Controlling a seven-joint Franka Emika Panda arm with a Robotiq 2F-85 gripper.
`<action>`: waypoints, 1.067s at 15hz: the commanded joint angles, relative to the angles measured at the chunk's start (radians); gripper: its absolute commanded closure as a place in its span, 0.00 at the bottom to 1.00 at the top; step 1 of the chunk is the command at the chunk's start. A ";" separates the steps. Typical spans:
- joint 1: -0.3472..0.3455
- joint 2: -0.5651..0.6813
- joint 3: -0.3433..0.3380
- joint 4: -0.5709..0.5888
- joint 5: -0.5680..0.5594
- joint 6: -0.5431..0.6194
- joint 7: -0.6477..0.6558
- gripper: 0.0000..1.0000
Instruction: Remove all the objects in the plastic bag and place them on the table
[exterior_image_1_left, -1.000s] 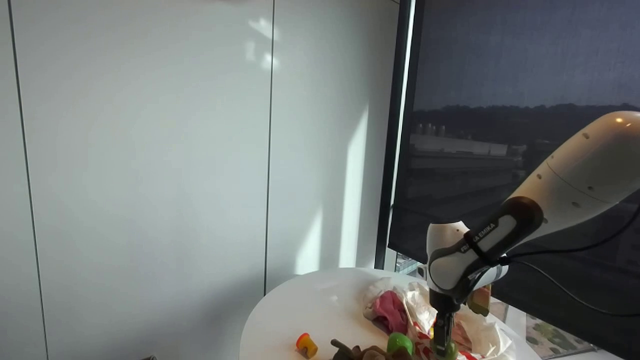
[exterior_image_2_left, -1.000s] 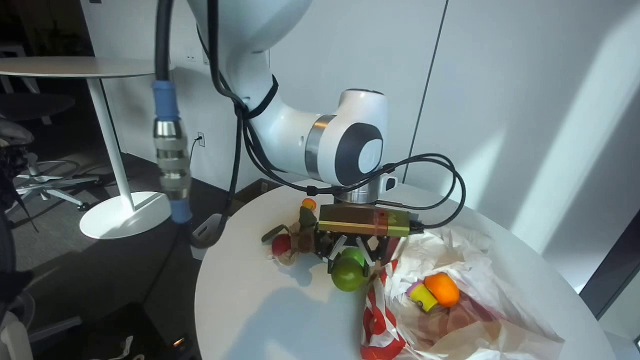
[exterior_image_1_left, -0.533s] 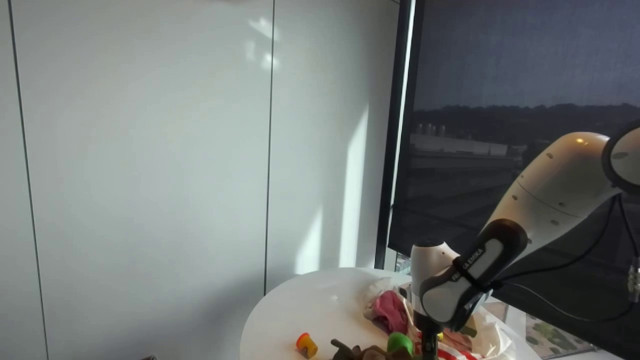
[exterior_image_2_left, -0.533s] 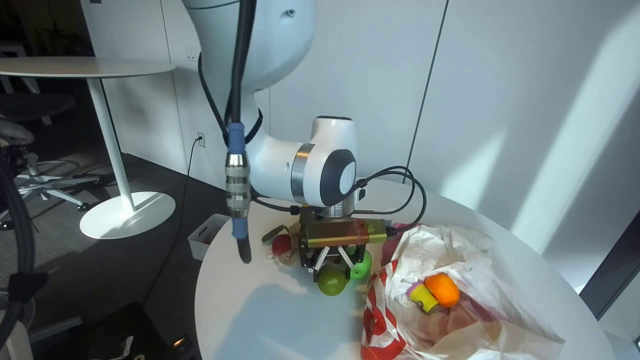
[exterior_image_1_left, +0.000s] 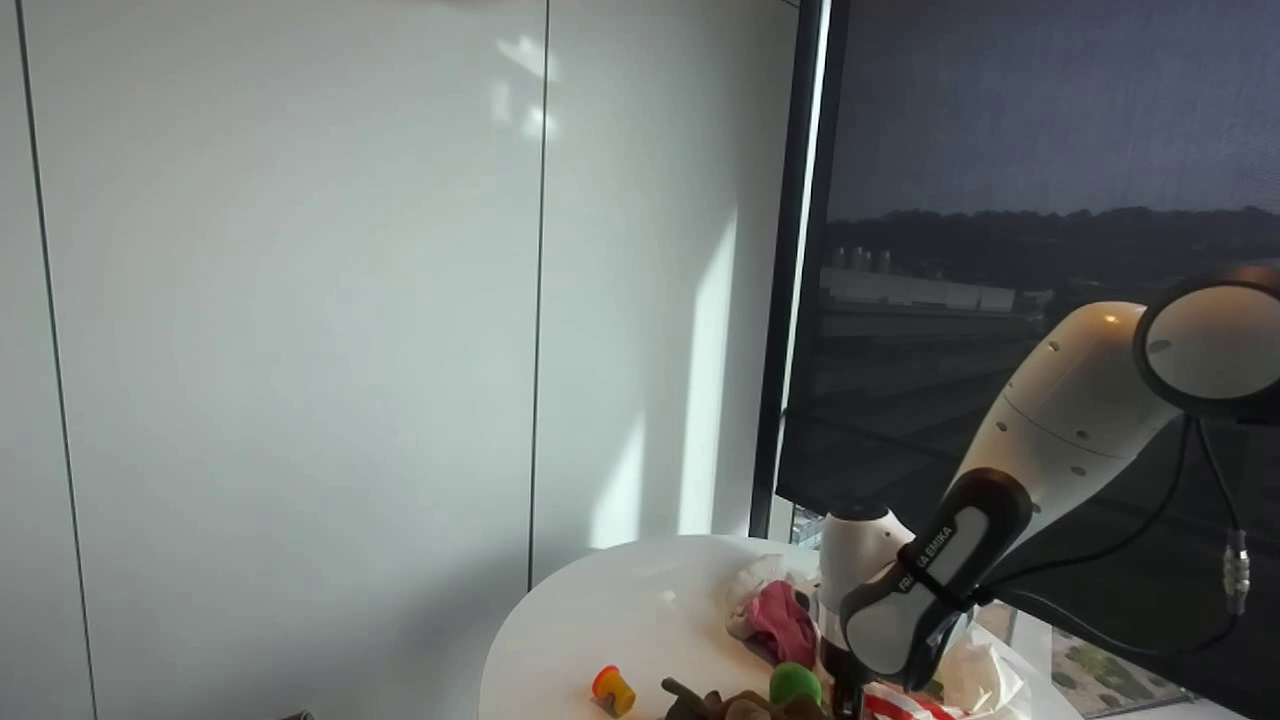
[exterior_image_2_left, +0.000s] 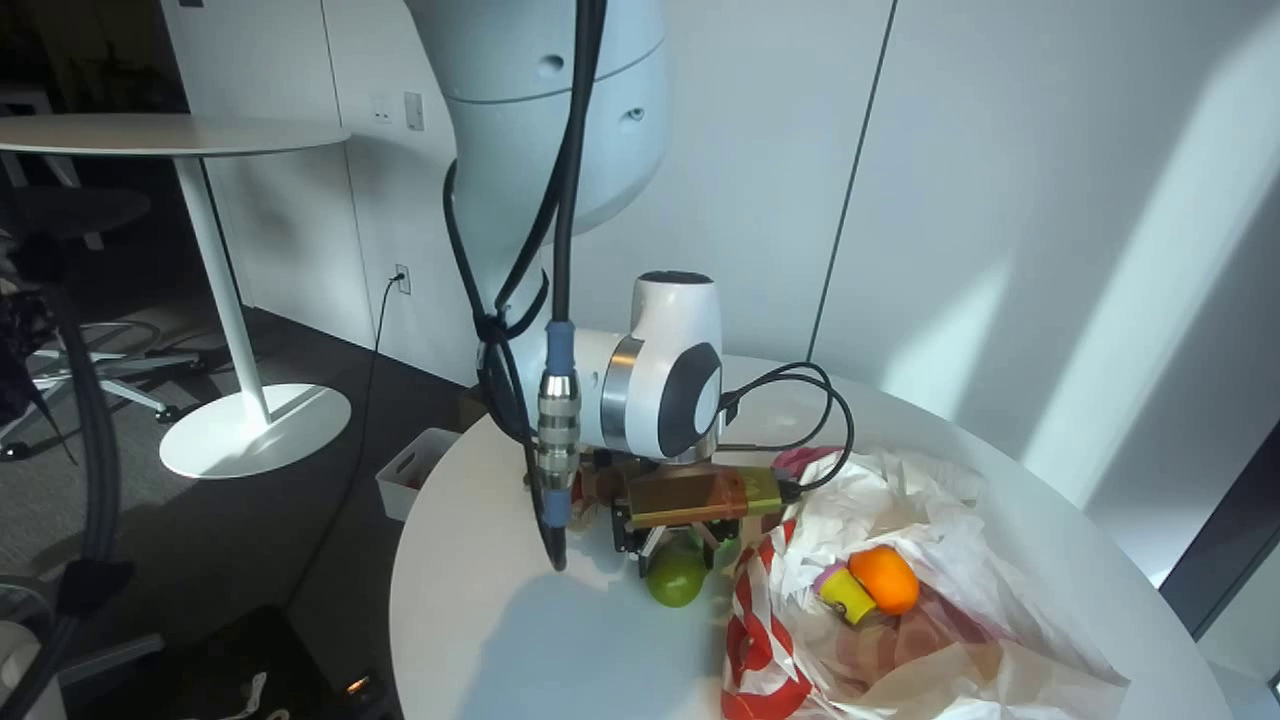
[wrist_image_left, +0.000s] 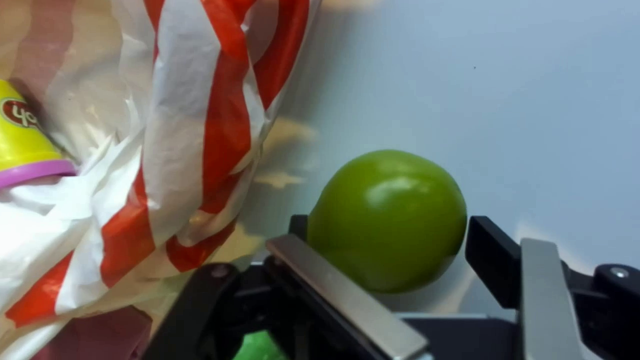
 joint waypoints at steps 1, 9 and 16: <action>-0.042 -0.093 0.060 -0.046 0.080 -0.015 -0.052 0.00; -0.056 -0.275 -0.071 -0.018 0.109 -0.144 0.123 0.00; -0.073 -0.090 -0.185 0.134 -0.030 -0.037 0.279 0.00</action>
